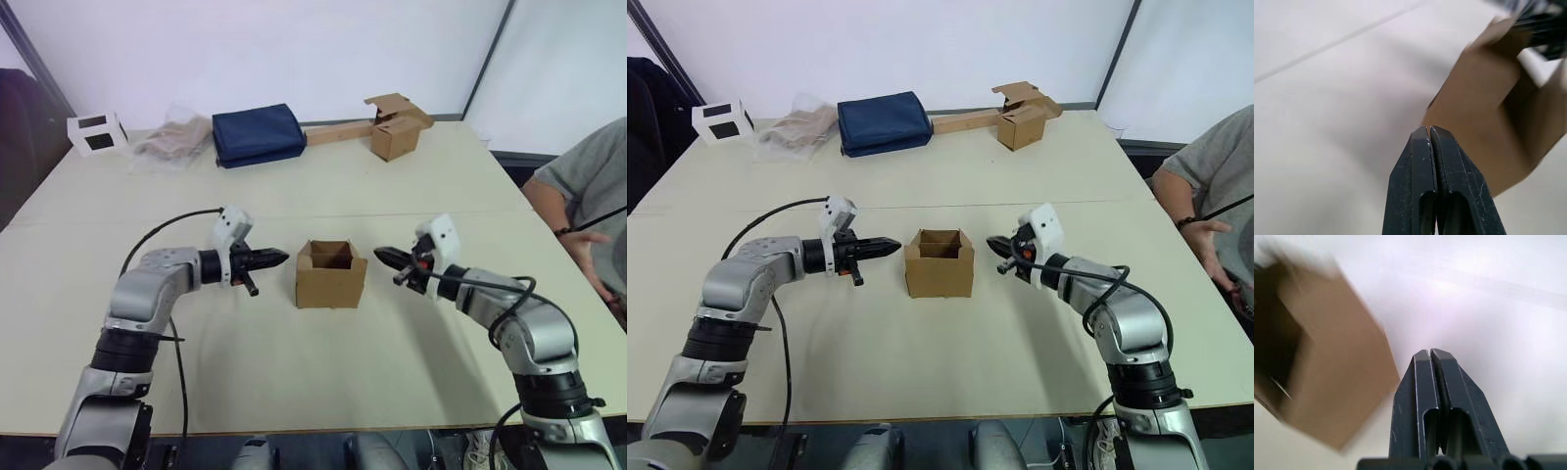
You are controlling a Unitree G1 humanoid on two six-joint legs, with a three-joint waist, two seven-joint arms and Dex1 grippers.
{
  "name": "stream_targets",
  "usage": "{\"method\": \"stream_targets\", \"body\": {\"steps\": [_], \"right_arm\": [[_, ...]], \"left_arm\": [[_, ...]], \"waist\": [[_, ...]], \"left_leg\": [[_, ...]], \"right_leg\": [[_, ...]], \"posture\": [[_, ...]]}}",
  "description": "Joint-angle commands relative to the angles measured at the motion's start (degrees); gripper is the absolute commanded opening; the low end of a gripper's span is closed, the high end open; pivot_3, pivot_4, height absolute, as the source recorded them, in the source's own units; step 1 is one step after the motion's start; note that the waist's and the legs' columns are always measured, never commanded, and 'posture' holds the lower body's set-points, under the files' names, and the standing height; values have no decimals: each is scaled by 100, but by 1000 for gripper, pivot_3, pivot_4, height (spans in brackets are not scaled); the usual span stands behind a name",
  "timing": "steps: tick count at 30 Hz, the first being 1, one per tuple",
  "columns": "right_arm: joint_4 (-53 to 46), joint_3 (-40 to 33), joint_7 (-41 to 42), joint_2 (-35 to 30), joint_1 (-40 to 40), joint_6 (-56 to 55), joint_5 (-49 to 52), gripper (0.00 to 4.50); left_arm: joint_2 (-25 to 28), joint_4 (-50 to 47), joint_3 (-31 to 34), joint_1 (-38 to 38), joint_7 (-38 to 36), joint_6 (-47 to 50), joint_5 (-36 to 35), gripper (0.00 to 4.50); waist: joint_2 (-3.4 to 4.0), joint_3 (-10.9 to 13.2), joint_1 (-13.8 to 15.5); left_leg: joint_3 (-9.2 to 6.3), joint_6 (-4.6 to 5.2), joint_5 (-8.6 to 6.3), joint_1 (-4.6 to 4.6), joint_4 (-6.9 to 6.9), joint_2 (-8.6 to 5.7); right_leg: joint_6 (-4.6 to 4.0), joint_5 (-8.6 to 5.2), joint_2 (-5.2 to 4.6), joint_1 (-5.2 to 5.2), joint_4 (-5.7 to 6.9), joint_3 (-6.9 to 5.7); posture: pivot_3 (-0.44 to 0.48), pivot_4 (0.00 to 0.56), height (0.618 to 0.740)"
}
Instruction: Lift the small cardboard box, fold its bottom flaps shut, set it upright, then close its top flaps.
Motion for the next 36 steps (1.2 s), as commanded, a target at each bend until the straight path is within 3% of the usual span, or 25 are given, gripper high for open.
{"method": "stream_targets", "body": {"steps": [1,9,20,27,32,36], "right_arm": [[10,-144,266,70,-164,-105,297,0],[233,558,1139,-42,-257,-94,254,0],[884,1089,1230,41,-273,-544,-379,0],[483,680,1139,76,-249,-318,-17,0],[-121,-15,816,134,-358,217,732,0],[-936,-836,384,141,-446,952,1950,0]], "left_arm": [[77,-324,118,-95,-79,116,-326,49],[22,-112,-450,-130,-102,-156,-69,49],[-163,609,-886,-224,13,-621,388,49],[-104,285,-521,-238,1,-410,11,49],[-7,3,-79,-343,7,17,-492,49],[138,512,206,-700,34,-24,-512,49]], "waist": [[1,-1,-4],[1,-1,0],[0,-8,4],[1,-8,5],[0,-6,3],[1,-5,7]], "left_leg": [[0,0,0,1,-1,0],[0,0,0,1,-1,0],[0,0,0,15,2,-1],[-1,0,0,18,2,-1],[-2,0,0,3,2,0],[-2,-1,0,3,1,0]], "right_leg": [[0,0,0,0,0,0],[0,0,0,0,-1,0],[0,0,-1,15,-1,0],[0,0,-1,20,0,0],[0,0,-1,5,1,0],[0,0,-1,4,1,-1]], "posture": [[0,150,740],[0,150,740],[0,150,740],[0,150,740],[0,150,740],[0,150,740]]}}
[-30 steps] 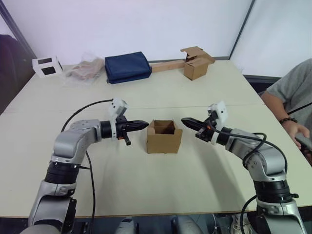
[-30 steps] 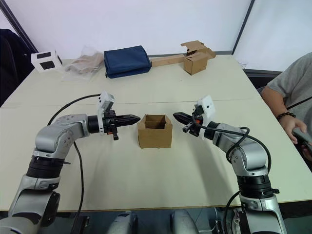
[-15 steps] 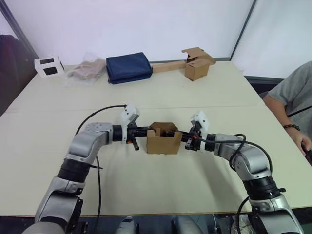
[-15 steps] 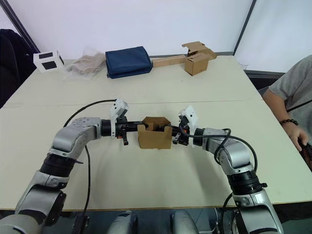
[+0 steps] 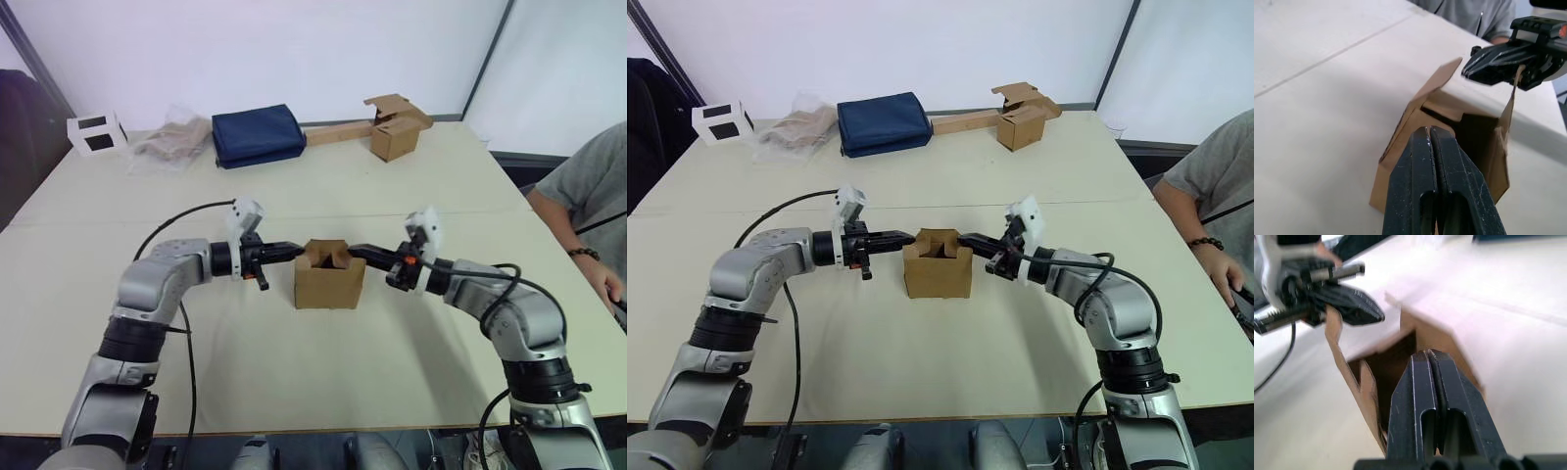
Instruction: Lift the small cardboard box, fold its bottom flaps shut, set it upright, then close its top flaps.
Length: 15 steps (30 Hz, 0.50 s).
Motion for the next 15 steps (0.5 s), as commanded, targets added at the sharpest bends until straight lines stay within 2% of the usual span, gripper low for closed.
{"method": "stream_targets", "body": {"steps": [1,4,6,11,15], "right_arm": [[-1004,-719,-310,-20,-138,551,1206,0],[-1374,-697,-421,-32,0,800,1632,0],[-1592,-341,-440,-11,182,810,1566,0],[-1625,190,-505,75,352,663,1353,0],[-1151,655,-402,194,230,344,905,0]], "left_arm": [[175,390,298,-448,38,-150,-2,49],[2,962,326,-786,252,-332,128,49],[-226,1510,342,-1065,286,-436,130,49],[-473,2260,9,-1320,-29,-1007,465,49],[-772,3005,-260,-1534,-506,-1368,664,49]], "waist": [[0,0,0],[-1,0,7],[-1,0,12],[-1,0,-20],[-1,0,-18]], "left_leg": [[-1,0,0,0,1,0],[-2,0,0,0,-1,0],[-2,0,0,0,0,0],[-1,0,0,0,-1,-1],[-2,0,0,-2,-1,-1]], "right_leg": [[0,0,0,0,0,-2],[0,0,0,1,-2,-3],[0,0,0,4,-3,-6],[0,0,1,2,-5,-5],[0,0,4,-3,-2,-4]], "posture": [[0,150,740],[0,150,740],[0,150,740],[0,150,740],[0,150,740]]}}
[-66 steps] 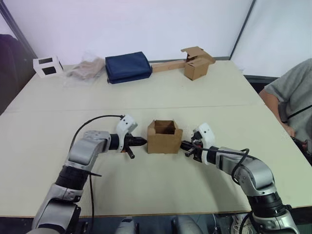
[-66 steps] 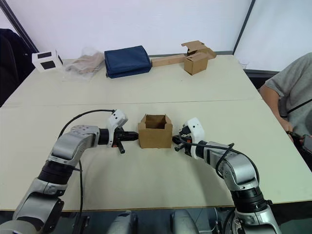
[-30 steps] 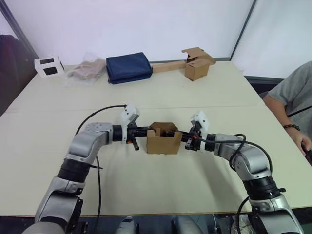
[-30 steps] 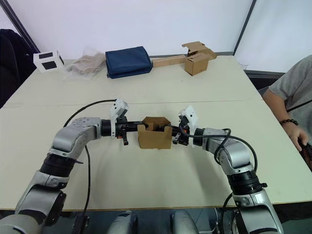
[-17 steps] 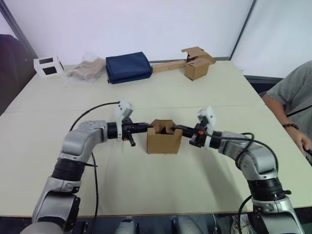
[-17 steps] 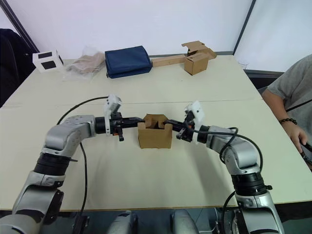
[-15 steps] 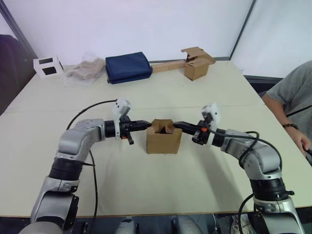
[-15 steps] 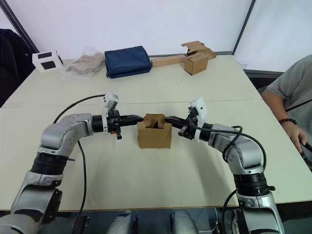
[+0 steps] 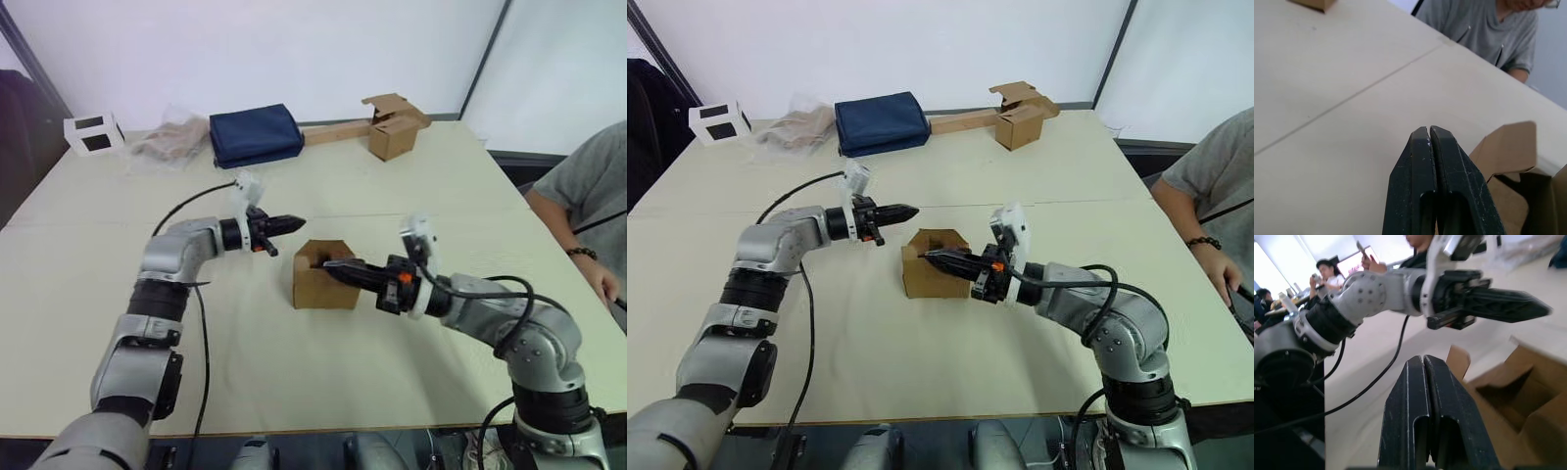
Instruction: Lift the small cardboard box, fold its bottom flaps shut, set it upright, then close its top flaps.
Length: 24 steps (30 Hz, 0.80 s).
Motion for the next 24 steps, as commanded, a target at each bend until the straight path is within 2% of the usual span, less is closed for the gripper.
{"method": "stream_targets", "body": {"steps": [1,8,17,24], "right_arm": [[360,327,121,105,-212,-402,-403,0],[1241,673,210,282,-404,-959,-1092,0],[1643,1096,328,302,-308,-1323,-1842,0],[1656,1137,398,280,-254,-1398,-2035,0]], "left_arm": [[-193,490,-131,-293,-399,-431,164,49],[-356,916,-116,-334,-749,-592,261,49],[-303,717,-63,-159,-841,-490,297,49],[-205,372,-53,56,-790,-318,269,49]], "waist": [[0,0,4],[0,0,0],[0,0,0],[0,0,-14]], "left_leg": [[0,0,0,0,1,0],[0,0,0,-1,-2,0],[0,0,0,-1,-1,0],[-1,0,0,2,1,0]], "right_leg": [[0,0,-1,0,0,0],[0,0,0,-1,-2,0],[0,0,-1,-1,-1,1],[0,0,-1,1,3,1]], "posture": [[0,150,740],[0,150,740],[0,150,740],[0,150,740]]}}
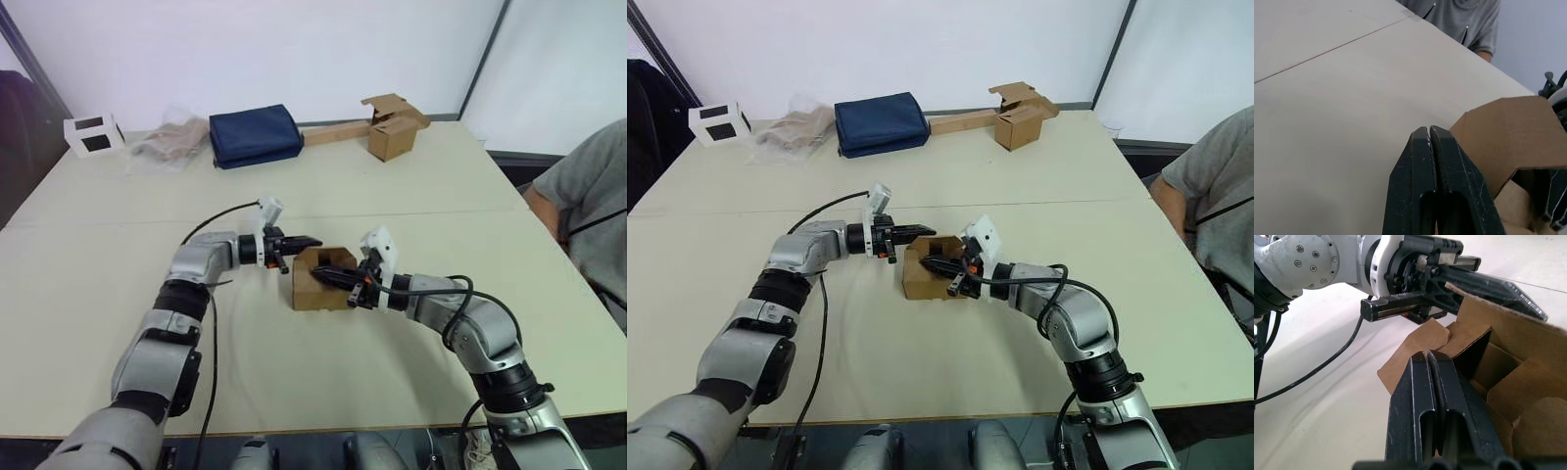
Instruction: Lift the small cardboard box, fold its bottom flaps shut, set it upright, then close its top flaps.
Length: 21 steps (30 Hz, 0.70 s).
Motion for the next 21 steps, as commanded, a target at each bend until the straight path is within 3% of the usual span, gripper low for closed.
{"method": "stream_targets", "body": {"steps": [1,15,21], "right_arm": [[54,116,18,-56,46,-36,-251,0],[80,310,168,-154,-67,-57,-669,0],[-273,813,229,-616,-202,-118,-1324,0]], "left_arm": [[100,-430,81,72,-17,132,-48,49],[260,-908,256,407,215,285,-112,49],[548,-803,446,453,315,181,-78,49]], "waist": [[0,0,1],[-2,-3,-16],[-2,-3,-20]], "left_leg": [[0,0,0,0,0,0],[-1,-1,0,9,2,0],[-2,-1,0,8,2,0]], "right_leg": [[0,0,0,1,0,0],[0,0,0,9,3,-1],[0,0,0,9,2,-1]], "posture": [[0,150,740],[0,150,740],[0,150,740]]}}
